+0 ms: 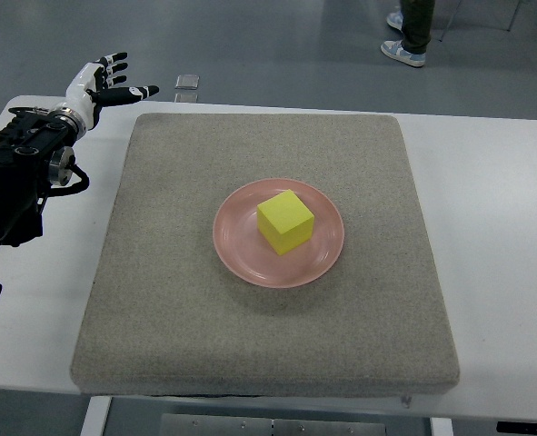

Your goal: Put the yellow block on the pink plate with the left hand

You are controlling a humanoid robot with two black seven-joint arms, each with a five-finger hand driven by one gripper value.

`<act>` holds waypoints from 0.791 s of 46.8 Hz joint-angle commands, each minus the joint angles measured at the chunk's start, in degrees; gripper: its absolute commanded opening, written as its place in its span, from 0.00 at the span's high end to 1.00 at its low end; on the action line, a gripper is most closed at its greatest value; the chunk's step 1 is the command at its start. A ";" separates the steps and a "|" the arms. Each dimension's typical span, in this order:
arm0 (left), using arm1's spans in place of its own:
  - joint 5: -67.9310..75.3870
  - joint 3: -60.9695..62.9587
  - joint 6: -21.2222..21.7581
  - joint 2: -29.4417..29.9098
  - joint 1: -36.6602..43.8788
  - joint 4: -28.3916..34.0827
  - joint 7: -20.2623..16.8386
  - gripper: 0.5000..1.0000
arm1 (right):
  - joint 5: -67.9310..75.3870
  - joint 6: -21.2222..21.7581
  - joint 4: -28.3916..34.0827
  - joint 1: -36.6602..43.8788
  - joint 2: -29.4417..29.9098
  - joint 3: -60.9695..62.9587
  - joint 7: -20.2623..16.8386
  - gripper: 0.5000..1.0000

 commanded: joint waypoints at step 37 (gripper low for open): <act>-5.45 -24.11 -7.11 -2.01 2.12 -0.34 -6.94 0.11 | 0.00 -0.04 0.00 0.01 0.00 0.00 0.00 0.15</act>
